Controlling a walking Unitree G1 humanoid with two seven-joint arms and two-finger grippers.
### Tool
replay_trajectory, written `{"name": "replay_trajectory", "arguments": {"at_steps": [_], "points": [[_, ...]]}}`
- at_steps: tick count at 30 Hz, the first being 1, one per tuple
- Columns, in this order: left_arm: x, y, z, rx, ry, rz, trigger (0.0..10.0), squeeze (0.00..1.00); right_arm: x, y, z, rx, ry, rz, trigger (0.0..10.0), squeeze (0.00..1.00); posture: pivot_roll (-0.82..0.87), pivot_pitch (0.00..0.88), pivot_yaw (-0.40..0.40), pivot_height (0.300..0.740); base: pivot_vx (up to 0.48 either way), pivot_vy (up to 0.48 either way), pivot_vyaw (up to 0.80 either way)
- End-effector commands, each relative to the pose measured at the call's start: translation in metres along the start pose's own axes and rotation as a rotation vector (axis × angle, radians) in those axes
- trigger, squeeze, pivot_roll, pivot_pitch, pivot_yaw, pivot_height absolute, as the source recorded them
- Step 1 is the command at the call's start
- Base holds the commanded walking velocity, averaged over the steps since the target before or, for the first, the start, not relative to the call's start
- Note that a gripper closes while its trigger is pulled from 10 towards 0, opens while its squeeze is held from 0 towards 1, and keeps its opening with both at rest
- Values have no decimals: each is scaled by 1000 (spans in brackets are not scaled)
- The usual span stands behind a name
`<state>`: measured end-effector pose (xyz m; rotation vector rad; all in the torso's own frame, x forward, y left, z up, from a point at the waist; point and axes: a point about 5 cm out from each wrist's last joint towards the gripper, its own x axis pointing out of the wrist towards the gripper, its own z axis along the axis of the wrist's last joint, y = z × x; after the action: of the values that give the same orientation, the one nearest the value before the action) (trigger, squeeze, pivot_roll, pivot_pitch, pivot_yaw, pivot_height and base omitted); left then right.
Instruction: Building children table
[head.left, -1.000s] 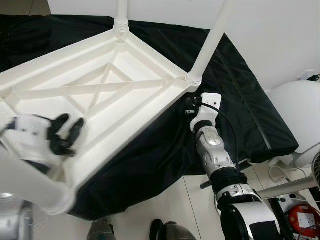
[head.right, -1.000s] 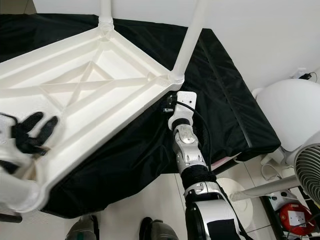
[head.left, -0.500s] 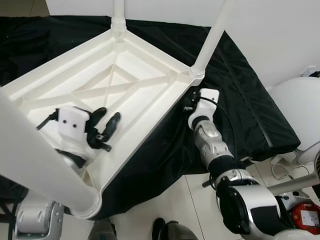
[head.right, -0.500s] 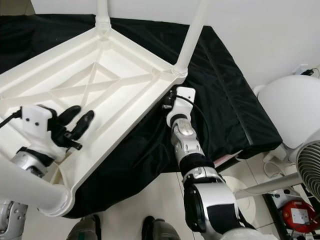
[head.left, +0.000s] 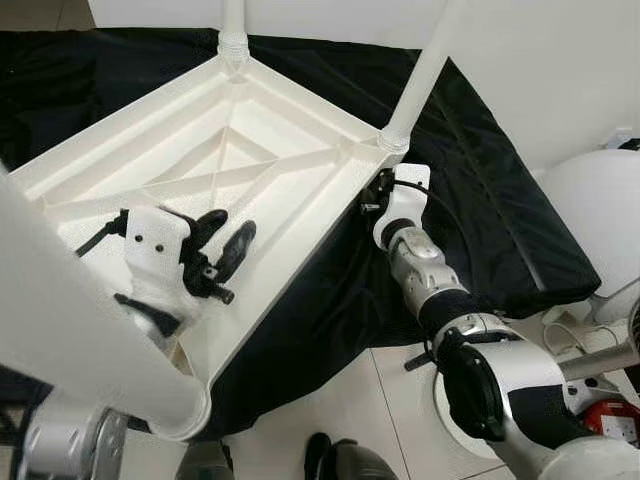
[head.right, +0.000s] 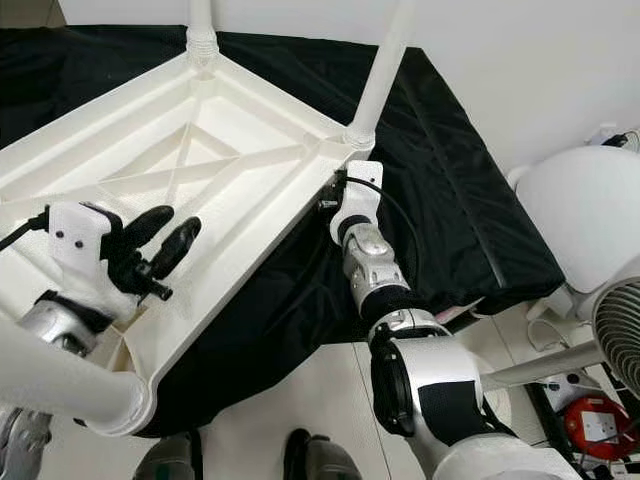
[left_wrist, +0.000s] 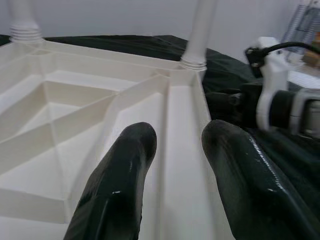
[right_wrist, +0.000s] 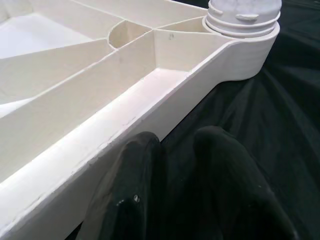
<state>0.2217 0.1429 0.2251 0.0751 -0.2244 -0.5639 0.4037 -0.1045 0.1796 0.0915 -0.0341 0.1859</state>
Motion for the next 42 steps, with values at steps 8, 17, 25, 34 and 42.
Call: {"name": "replay_trajectory", "arguments": {"at_steps": [8,17,25,34,42], "points": [[3,-20,5,-37,-11,-111,10000,0,5,16,12,-29,-29,166,10000,0,241,231,-109,740,0,0,0],[8,-26,13,-41,-33,-118,10000,0,9,13,22,-8,-64,126,10000,0,243,240,-106,740,0,0,0],[8,9,-6,21,73,-13,10000,0,-1,-8,20,-29,-154,58,10000,0,243,244,-100,740,0,0,0],[10,62,-9,91,134,38,10000,0,-32,-50,19,-92,-272,35,10000,0,207,238,-84,740,0,0,0],[2,88,-14,155,154,13,10000,0,-62,-66,20,-90,-330,68,10000,0,192,230,-82,740,0,0,0]]}}
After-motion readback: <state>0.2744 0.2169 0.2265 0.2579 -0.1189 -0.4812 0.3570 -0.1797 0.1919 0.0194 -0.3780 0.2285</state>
